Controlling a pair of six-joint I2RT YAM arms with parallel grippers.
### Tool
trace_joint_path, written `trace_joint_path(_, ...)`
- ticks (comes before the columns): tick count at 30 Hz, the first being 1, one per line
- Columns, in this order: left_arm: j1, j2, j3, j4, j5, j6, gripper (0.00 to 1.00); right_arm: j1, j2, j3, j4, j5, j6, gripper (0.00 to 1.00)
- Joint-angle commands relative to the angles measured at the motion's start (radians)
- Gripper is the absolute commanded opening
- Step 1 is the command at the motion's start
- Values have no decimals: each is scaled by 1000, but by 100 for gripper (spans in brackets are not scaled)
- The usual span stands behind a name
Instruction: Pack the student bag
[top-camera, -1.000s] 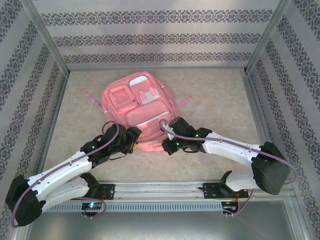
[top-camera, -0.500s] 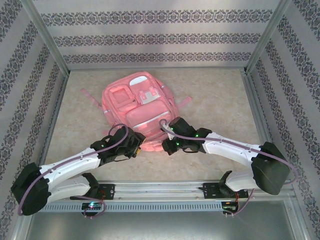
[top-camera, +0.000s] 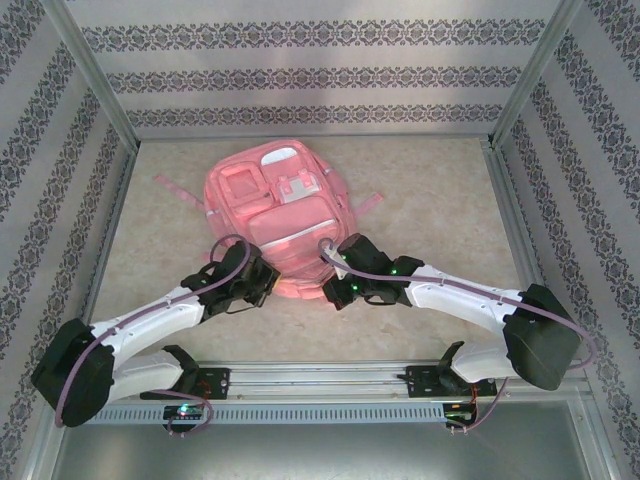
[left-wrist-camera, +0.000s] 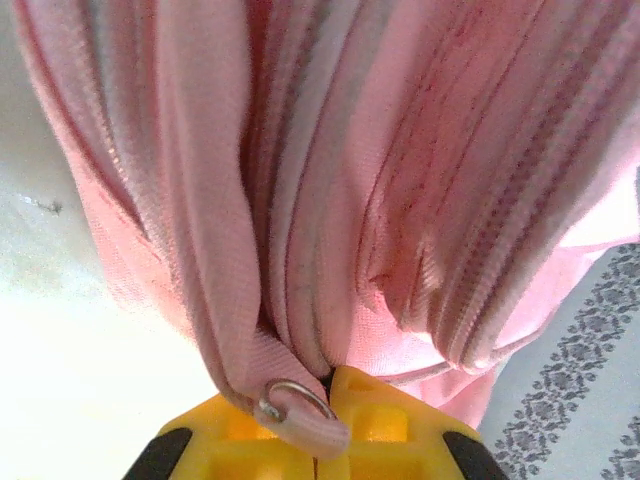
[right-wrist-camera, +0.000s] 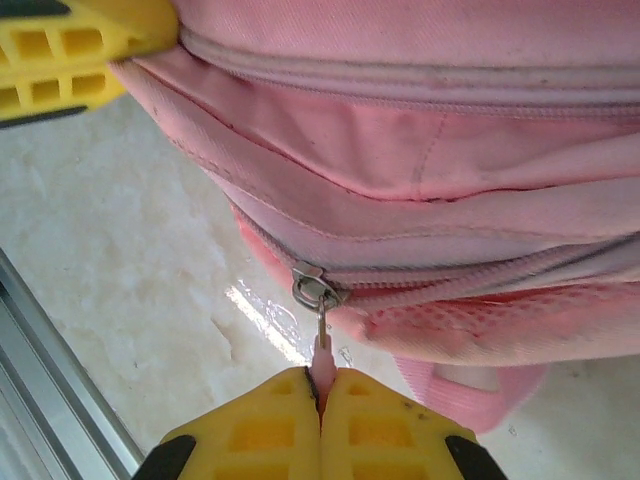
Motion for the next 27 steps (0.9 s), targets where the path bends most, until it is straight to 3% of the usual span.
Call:
trace_joint_path(1, 72, -45, -12, -59, -85, 61, 0, -5, 1, 26, -70, 12, -30, 0)
trace_joint_path(15, 199, -244, -74, -240, -3, 155, 0, -60, 124, 128, -201, 114, -61, 0)
trace_joint_path(27, 357, -343, -59, -413, 73, 277, 0, -185, 212, 182, -261, 168, -8, 0)
